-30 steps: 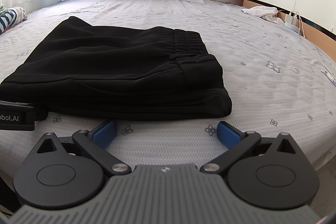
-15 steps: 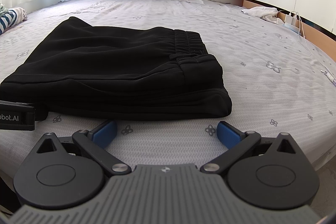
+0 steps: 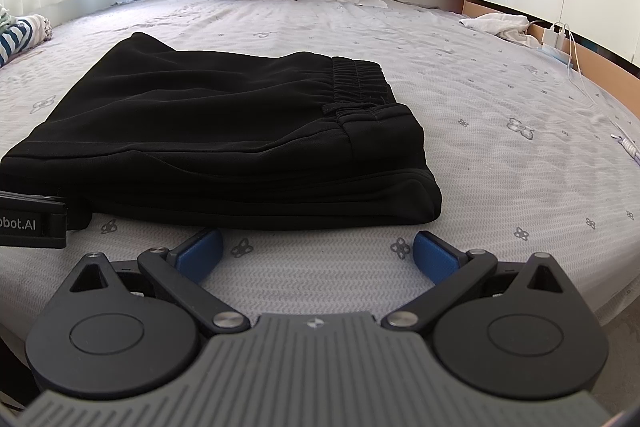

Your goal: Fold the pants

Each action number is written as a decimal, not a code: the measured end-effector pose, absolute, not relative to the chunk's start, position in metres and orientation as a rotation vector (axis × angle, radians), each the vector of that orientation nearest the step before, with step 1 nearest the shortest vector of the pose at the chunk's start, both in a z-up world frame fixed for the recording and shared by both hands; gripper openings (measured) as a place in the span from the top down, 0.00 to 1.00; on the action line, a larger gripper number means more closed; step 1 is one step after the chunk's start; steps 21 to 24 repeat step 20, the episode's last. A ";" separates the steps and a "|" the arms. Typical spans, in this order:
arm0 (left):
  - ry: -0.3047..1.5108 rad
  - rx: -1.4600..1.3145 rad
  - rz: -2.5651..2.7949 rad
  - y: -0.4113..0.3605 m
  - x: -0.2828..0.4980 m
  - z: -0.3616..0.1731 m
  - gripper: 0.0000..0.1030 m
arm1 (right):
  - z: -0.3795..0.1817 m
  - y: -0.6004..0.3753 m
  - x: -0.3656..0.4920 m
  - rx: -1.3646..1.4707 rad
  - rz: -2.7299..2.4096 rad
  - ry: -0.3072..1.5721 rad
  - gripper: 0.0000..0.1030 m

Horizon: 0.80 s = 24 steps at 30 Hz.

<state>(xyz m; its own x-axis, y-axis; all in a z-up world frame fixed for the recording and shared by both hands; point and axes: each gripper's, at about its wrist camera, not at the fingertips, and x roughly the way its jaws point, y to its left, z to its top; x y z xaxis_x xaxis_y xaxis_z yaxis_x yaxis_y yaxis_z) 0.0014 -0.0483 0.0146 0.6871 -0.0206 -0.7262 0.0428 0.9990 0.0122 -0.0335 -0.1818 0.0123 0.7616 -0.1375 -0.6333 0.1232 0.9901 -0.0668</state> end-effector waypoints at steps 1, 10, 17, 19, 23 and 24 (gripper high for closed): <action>0.812 0.029 -0.035 -0.048 0.001 0.015 0.00 | 0.012 -0.182 -0.033 -0.022 -0.142 0.690 0.00; 0.812 0.028 -0.036 -0.048 0.001 0.015 0.00 | 0.013 -0.181 -0.033 -0.022 -0.142 0.689 0.00; 0.803 0.029 -0.034 -0.048 0.000 0.015 0.00 | 0.012 -0.181 -0.034 -0.023 -0.141 0.684 0.00; 0.798 0.028 -0.036 -0.047 -0.001 0.014 0.00 | 0.012 -0.181 -0.034 -0.024 -0.142 0.679 0.00; 0.794 0.030 -0.039 -0.047 -0.002 0.015 0.00 | 0.011 -0.181 -0.035 -0.024 -0.143 0.672 0.00; 0.794 0.030 -0.039 -0.047 -0.002 0.015 0.00 | 0.011 -0.181 -0.035 -0.024 -0.143 0.672 0.00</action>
